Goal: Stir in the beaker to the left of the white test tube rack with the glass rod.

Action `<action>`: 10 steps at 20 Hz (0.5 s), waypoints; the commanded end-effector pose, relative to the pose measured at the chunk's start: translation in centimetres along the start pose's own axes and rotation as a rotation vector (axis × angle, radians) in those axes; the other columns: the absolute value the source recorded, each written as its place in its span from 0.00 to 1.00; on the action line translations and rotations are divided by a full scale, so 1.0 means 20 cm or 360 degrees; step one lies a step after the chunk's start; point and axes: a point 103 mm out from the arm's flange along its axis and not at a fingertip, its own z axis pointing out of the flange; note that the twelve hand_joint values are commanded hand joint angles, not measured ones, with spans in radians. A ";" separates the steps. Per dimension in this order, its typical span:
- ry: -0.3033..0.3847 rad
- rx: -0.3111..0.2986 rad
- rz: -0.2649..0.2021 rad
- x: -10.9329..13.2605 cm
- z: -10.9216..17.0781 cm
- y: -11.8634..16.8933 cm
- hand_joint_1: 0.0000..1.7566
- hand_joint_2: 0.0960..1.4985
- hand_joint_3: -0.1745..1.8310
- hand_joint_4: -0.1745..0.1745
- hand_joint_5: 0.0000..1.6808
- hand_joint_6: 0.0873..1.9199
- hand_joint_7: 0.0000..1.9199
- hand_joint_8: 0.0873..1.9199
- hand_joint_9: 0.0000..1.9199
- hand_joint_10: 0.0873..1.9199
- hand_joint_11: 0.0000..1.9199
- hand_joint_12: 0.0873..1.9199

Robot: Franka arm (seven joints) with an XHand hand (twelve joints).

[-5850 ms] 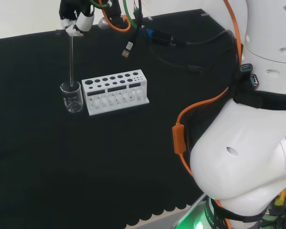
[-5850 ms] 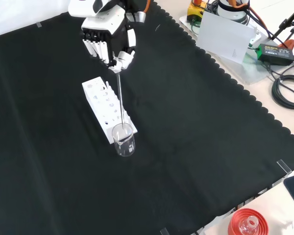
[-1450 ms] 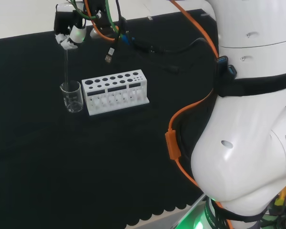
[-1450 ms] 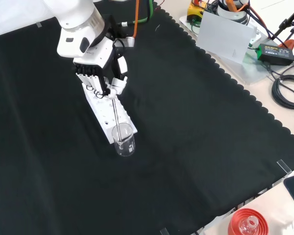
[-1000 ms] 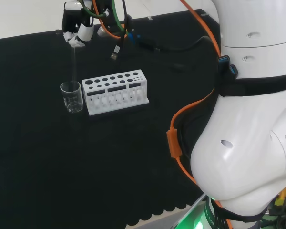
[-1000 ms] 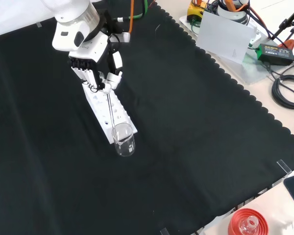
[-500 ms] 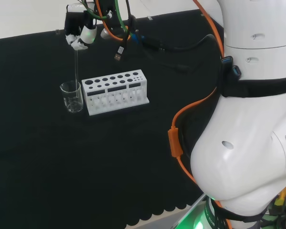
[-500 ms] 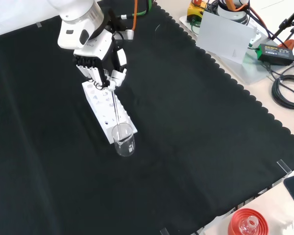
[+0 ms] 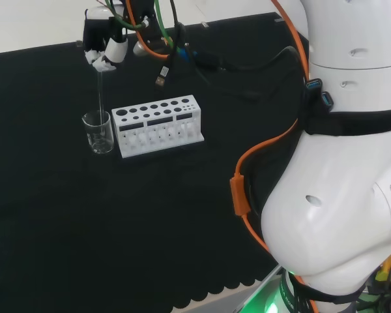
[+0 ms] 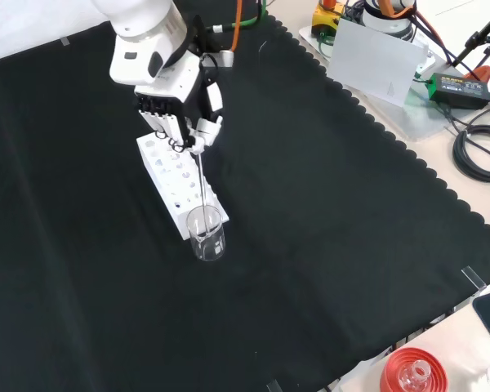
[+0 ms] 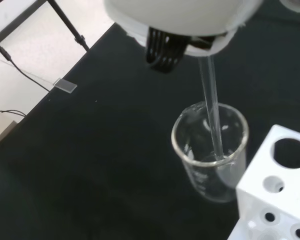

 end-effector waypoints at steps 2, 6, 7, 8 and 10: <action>0.0042 0.0027 -0.0014 0.13 0.03 0.08 0.76 0.35 0.48 0.00 0.70 0.34 0.73 0.33 0.88 0.21 0.80 0.37; 0.0040 0.0047 -0.0033 0.18 0.06 0.13 0.76 0.35 0.48 0.00 0.70 0.34 0.73 0.33 0.88 0.21 0.80 0.37; 0.0040 0.0052 -0.0038 0.19 0.07 0.14 0.76 0.35 0.48 0.00 0.70 0.34 0.73 0.33 0.88 0.21 0.80 0.37; 0.0041 0.0053 -0.0044 0.20 0.07 0.16 0.76 0.35 0.48 0.00 0.70 0.34 0.73 0.33 0.88 0.21 0.80 0.37; 0.0038 0.0057 -0.0062 0.21 0.06 0.19 0.76 0.35 0.48 0.00 0.70 0.34 0.73 0.33 0.88 0.21 0.80 0.37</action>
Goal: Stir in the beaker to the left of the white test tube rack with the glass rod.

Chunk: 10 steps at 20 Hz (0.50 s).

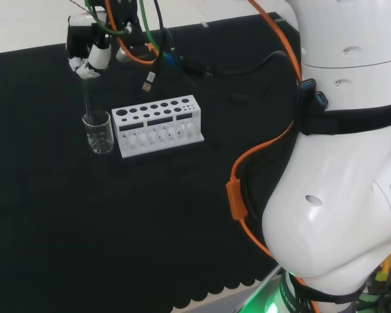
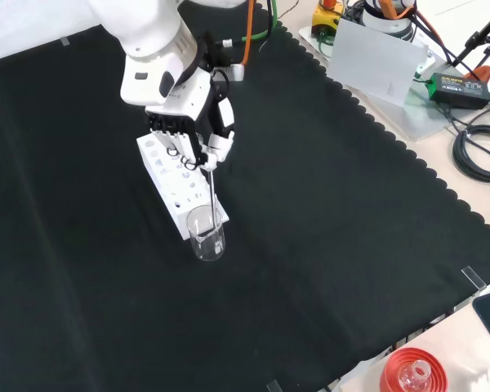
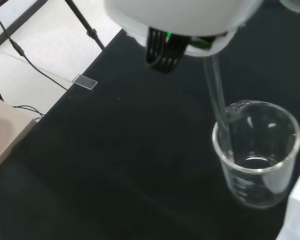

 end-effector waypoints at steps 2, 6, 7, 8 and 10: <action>0.0007 0.0020 -0.0038 0.06 0.00 0.10 0.76 0.35 0.48 0.00 0.70 0.34 0.73 0.33 0.88 0.21 0.80 0.37; -0.0007 0.0029 -0.0014 0.00 -0.03 0.10 0.76 0.35 0.48 0.00 0.70 0.34 0.73 0.33 0.88 0.21 0.80 0.37; -0.0017 0.0035 -0.0004 -0.03 -0.04 0.09 0.76 0.35 0.48 0.00 0.70 0.34 0.73 0.33 0.88 0.21 0.80 0.37; -0.0018 0.0033 0.0007 -0.05 -0.05 0.08 0.76 0.35 0.48 0.00 0.70 0.34 0.73 0.33 0.88 0.21 0.80 0.37; -0.0004 0.0014 0.0025 -0.08 -0.04 0.06 0.76 0.35 0.48 0.00 0.70 0.34 0.73 0.33 0.88 0.21 0.80 0.37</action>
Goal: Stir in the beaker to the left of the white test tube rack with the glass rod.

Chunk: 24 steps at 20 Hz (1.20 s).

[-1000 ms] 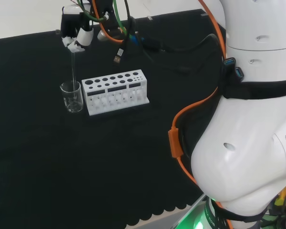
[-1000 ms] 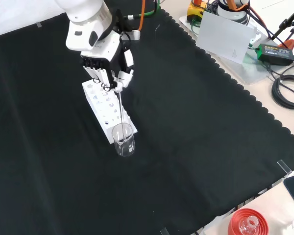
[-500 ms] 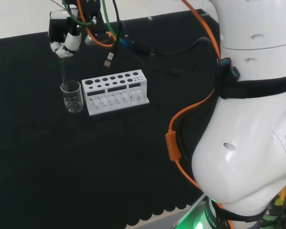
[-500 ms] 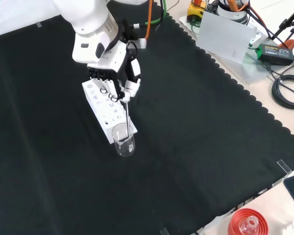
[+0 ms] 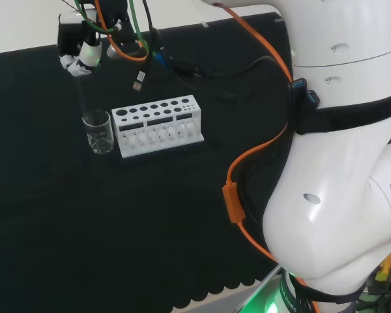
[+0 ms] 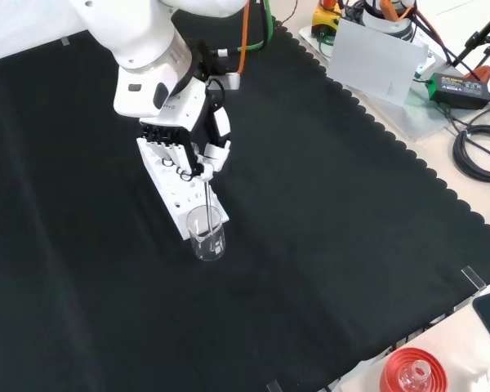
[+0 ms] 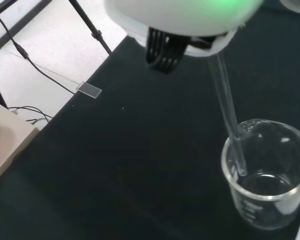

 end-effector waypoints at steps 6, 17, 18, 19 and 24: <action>0.0025 -0.0035 0.0087 -0.18 -0.01 -0.13 0.76 0.35 0.48 0.00 0.70 0.34 0.73 0.33 0.88 0.21 0.80 0.37; 0.0008 -0.0051 0.0090 -0.17 -0.01 -0.15 0.76 0.35 0.48 0.00 0.70 0.34 0.73 0.33 0.88 0.21 0.80 0.37; 0.0002 -0.0056 0.0088 -0.17 -0.01 -0.15 0.76 0.35 0.48 0.00 0.70 0.34 0.73 0.33 0.88 0.21 0.80 0.37; 0.0002 -0.0060 0.0087 -0.16 -0.01 -0.16 0.76 0.35 0.48 0.00 0.70 0.34 0.73 0.33 0.88 0.21 0.80 0.37; -0.0004 -0.0079 0.0086 -0.15 -0.01 -0.17 0.76 0.35 0.48 0.00 0.70 0.34 0.73 0.33 0.88 0.21 0.80 0.37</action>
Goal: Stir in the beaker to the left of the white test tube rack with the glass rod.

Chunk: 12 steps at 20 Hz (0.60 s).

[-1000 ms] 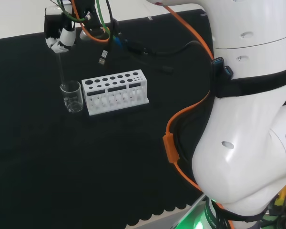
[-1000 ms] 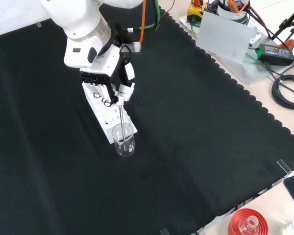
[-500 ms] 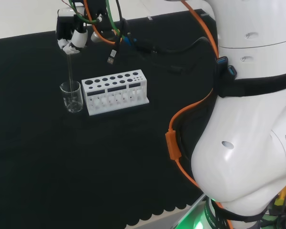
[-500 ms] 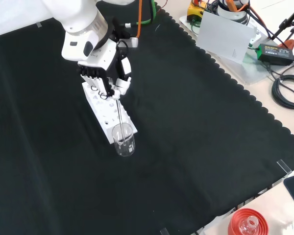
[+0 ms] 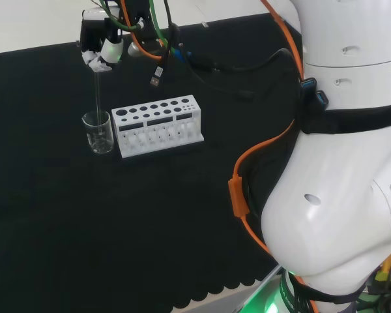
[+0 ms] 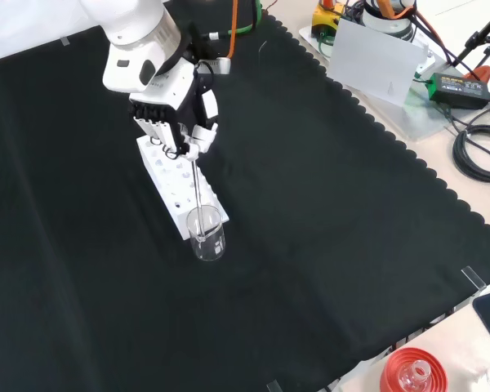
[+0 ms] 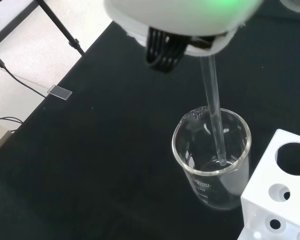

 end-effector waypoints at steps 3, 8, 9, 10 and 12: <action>-0.0010 -0.0029 -0.0008 0.02 -0.01 -0.04 0.76 0.35 0.48 0.00 0.70 0.34 0.73 0.33 0.88 0.21 0.80 0.37; -0.0005 -0.0015 -0.0012 0.03 -0.01 -0.05 0.76 0.35 0.48 0.00 0.70 0.34 0.73 0.33 0.88 0.21 0.80 0.37; -0.0005 -0.0020 -0.0010 0.03 -0.01 -0.06 0.76 0.35 0.48 0.00 0.70 0.34 0.73 0.33 0.88 0.21 0.80 0.37; -0.0005 -0.0019 -0.0008 0.03 -0.01 -0.06 0.76 0.35 0.48 0.00 0.70 0.34 0.73 0.33 0.88 0.21 0.80 0.37; -0.0004 -0.0023 -0.0012 0.04 -0.01 -0.07 0.76 0.35 0.48 0.00 0.70 0.34 0.73 0.33 0.88 0.21 0.80 0.37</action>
